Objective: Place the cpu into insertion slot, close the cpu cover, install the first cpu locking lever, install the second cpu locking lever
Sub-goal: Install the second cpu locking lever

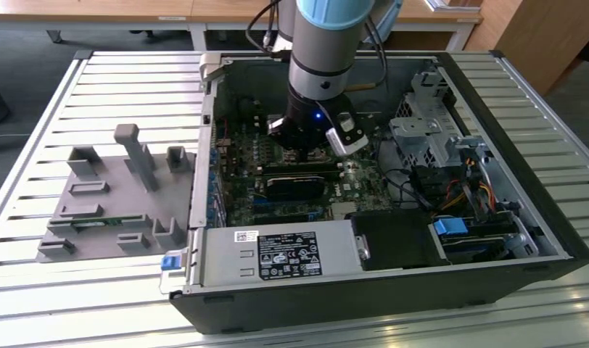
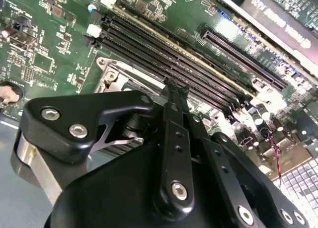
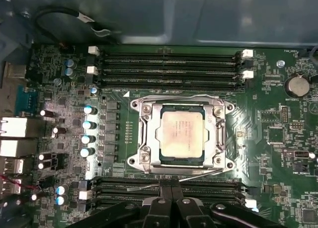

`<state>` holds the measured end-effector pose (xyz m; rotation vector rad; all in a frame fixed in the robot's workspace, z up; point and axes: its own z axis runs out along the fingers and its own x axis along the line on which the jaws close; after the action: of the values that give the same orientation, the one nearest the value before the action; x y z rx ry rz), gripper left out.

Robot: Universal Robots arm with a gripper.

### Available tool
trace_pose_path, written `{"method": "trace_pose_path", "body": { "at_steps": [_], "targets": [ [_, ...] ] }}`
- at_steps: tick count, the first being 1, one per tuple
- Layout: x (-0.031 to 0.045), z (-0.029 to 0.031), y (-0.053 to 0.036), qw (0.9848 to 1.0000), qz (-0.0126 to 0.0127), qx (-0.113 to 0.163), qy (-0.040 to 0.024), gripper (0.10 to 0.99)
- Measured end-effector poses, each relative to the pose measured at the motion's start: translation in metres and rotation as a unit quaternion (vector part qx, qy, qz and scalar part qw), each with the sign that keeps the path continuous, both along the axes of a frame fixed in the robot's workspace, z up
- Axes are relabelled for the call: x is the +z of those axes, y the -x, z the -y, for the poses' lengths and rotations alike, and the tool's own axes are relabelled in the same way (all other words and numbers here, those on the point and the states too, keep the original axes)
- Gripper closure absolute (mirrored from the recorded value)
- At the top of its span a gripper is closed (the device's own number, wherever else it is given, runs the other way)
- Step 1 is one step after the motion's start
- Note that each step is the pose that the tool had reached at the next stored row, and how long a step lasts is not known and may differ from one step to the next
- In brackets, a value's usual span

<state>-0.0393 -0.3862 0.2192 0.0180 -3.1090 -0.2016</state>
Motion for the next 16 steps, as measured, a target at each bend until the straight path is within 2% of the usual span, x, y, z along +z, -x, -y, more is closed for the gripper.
{"method": "trace_pose_path", "body": {
  "at_steps": [2,3,4,9,16],
  "targets": [
    [-0.0004,0.0006,0.0011,1.0000,0.0000,0.000,-0.0036,0.980],
    [-0.0005,0.0019,0.0029,0.9999,0.0000,0.000,-0.0102,0.980],
    [-0.0010,0.0039,0.0069,0.9999,0.0000,0.000,-0.0123,0.980],
    [-0.0031,0.0043,0.0083,0.9999,0.0000,0.000,-0.0148,0.980],
    [-0.0058,0.0083,0.0124,0.9995,0.0000,0.000,-0.0316,0.980]
  ]
}}
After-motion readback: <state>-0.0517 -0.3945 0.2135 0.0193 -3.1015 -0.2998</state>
